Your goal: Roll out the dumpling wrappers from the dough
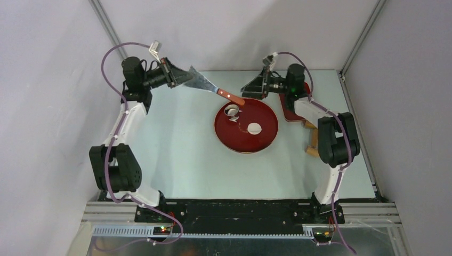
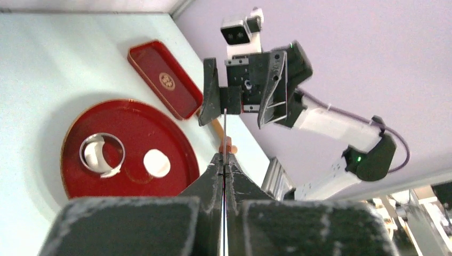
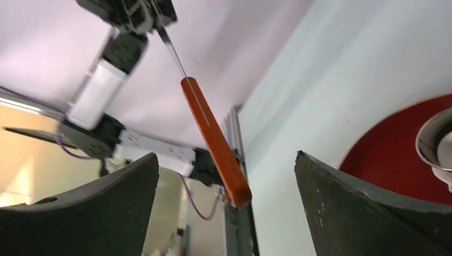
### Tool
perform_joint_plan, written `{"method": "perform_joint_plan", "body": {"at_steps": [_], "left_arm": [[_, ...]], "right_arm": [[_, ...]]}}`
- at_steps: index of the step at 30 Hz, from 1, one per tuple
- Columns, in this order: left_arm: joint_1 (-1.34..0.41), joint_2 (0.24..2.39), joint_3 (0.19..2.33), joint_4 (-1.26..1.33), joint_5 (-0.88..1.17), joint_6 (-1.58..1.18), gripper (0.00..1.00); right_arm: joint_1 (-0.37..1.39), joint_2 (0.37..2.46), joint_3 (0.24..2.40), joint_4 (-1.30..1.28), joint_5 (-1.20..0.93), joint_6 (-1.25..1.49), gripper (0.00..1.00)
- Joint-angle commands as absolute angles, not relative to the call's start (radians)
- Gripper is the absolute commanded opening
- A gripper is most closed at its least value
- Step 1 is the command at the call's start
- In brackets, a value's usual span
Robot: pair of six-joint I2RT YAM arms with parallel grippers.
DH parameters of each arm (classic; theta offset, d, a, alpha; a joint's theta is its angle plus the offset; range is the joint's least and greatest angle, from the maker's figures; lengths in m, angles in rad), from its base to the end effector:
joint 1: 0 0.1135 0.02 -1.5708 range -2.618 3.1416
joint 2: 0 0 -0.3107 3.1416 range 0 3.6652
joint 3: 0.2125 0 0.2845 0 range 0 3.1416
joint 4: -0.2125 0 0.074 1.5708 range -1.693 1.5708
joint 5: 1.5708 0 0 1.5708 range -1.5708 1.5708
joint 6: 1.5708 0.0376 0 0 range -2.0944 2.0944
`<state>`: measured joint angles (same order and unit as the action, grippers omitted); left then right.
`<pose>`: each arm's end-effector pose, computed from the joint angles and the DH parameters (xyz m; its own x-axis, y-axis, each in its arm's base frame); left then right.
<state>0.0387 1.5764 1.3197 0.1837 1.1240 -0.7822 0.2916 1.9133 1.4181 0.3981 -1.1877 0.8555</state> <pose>0.3970 -0.0186 0.4050 -0.6734 -0.3308 -0.6611 0.5743 0.3290 -0.7496 0.4547 0.1729 0.3183 -0.8095 0.0517 -0.5849 -0.5803 0.0818 0.8103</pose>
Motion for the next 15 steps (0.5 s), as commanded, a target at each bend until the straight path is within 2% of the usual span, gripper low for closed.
{"method": "perform_joint_plan", "body": {"at_steps": [1, 7, 15], "left_arm": [[0.04, 1.515, 1.359, 0.324, 0.967, -0.976, 0.0], [0.02, 1.516, 1.288, 0.449, 0.833, -1.144, 0.0], [-0.05, 1.482, 1.049, 0.63, 0.714, -1.238, 0.0]], "right_arm": [[0.255, 1.878, 1.306, 1.258, -1.113, 1.495, 0.99], [0.289, 1.849, 1.195, 1.341, -0.956, 1.535, 0.99], [0.409, 1.869, 1.131, 1.489, -0.841, 1.593, 0.99]]}}
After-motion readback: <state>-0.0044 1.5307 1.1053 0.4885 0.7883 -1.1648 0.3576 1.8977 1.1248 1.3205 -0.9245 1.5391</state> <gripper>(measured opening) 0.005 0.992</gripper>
